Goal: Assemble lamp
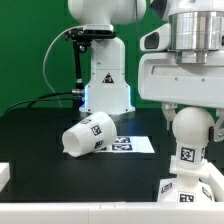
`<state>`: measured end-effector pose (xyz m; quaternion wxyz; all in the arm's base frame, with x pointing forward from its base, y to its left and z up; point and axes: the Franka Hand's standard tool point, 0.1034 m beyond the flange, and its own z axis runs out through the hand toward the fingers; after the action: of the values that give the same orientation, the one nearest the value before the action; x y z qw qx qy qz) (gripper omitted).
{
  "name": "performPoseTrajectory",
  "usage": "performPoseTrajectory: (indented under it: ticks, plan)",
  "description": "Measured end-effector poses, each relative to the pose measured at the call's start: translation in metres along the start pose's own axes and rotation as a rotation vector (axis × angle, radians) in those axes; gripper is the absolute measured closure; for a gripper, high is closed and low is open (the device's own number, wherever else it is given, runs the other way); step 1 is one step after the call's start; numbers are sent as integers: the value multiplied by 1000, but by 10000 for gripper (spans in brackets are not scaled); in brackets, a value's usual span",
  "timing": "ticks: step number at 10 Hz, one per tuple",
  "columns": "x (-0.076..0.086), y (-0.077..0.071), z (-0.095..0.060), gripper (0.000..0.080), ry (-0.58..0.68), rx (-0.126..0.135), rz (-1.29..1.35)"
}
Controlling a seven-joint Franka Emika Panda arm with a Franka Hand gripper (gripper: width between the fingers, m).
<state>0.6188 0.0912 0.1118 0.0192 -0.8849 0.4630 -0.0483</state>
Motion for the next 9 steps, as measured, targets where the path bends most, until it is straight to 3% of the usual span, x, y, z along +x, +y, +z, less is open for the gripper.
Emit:
performPoseTrajectory:
  ticks: [2, 3, 4, 5, 7, 8, 9]
  plan:
    - [0, 0, 1, 223, -1, -1, -9]
    - [0, 0, 1, 127, -1, -1, -9]
    - [0, 0, 1, 105, 0, 0, -9]
    - [-1, -3, -6, 105, -2, 7, -14]
    - [0, -11, -45, 101, -21, 36, -72]
    - [1, -12, -56, 101, -24, 44, -78]
    - [0, -11, -51, 101, -22, 42, -78]
